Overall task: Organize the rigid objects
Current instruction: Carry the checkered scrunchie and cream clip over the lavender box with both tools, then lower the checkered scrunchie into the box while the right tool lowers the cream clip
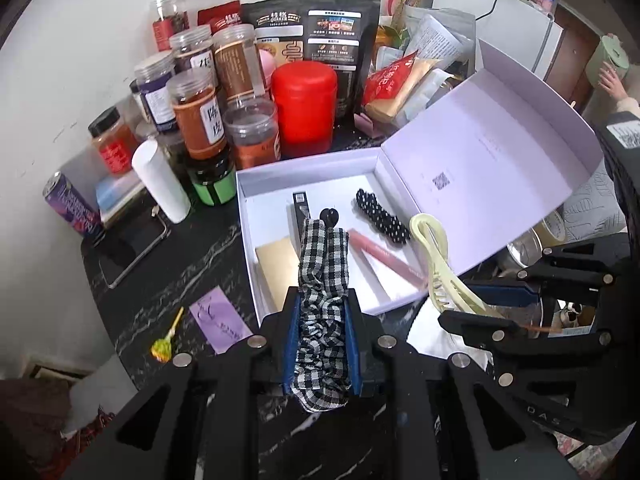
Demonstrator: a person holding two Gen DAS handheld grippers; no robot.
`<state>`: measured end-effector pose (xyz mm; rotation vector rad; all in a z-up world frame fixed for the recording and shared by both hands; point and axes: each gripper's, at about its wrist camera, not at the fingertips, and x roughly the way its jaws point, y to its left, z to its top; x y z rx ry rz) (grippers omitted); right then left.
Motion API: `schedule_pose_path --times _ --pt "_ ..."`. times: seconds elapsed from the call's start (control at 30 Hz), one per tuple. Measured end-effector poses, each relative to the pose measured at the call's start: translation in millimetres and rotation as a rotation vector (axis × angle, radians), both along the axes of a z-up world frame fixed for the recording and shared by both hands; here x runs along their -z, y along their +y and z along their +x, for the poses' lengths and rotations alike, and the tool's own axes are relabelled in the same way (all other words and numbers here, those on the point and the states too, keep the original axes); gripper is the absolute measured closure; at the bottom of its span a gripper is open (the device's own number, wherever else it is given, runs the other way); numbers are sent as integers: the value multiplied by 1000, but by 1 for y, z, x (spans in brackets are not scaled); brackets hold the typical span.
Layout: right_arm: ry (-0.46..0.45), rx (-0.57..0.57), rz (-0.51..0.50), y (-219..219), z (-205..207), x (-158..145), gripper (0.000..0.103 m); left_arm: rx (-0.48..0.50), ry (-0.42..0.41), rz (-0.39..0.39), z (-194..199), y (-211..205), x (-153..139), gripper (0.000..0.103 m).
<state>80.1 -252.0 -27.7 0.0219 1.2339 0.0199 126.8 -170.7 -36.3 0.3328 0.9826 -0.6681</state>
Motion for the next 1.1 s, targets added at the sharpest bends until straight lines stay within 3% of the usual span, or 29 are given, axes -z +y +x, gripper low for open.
schedule_pose_path --times 0.63,1.1 --pt "-24 26 -3 -37 58 6 81 41 -7 17 59 -37 8 83" --pt "-20 54 -4 -63 100 27 81 69 18 41 99 -64 42 83"
